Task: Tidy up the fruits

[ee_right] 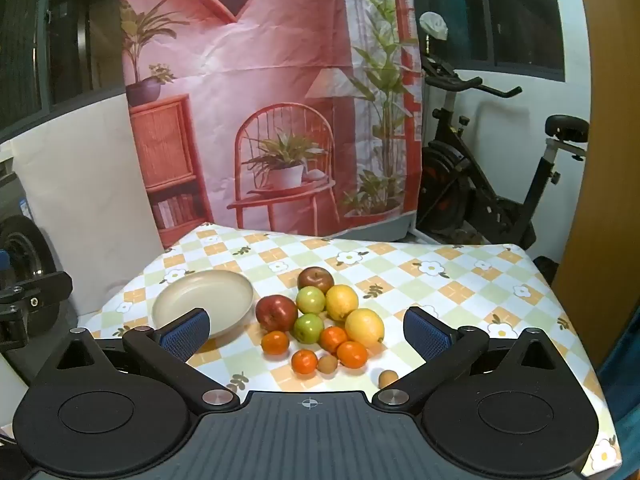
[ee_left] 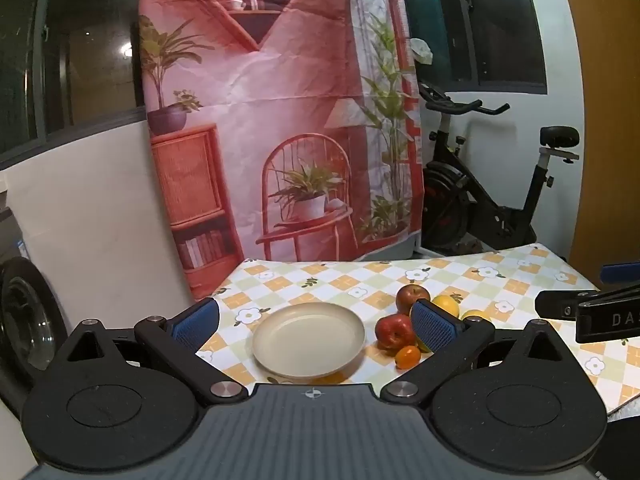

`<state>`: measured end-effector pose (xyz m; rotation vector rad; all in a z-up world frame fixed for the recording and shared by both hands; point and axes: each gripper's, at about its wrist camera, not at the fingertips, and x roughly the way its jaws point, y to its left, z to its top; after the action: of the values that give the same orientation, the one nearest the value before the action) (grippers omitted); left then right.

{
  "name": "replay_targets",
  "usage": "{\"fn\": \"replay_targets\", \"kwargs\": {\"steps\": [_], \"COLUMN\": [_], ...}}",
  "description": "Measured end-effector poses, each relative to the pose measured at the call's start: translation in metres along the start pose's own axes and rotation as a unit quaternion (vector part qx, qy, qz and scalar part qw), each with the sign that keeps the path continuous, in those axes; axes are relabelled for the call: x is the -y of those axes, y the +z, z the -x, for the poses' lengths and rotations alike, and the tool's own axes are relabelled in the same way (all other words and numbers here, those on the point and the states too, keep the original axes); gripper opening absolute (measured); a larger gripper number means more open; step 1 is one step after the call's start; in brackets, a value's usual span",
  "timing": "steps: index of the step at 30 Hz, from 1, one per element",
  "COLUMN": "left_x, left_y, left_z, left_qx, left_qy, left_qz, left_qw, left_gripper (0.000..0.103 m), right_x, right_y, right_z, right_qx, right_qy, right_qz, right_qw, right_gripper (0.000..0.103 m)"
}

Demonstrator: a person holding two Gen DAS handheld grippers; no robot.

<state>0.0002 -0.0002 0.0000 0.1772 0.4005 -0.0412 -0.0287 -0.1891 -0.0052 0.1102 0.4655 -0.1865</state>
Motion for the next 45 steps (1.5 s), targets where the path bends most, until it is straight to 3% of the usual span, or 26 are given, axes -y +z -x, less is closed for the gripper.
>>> {"fn": "replay_targets", "kwargs": {"steps": [45], "left_x": [-0.0011], "left_y": [-0.0004], "left_z": [0.0027], "left_qx": [0.016], "left_qy": [-0.009], "left_qz": [0.001], "left_qw": [0.9998], "left_gripper": [0.103], "right_x": [0.0009], "right_y": [-0.0004], "right_z": [0.0017], "right_qx": [-0.001], "right_qy": [-0.002], "right_qz": [0.001], "right_qw": [1.0], "right_gripper": [0.103]}}
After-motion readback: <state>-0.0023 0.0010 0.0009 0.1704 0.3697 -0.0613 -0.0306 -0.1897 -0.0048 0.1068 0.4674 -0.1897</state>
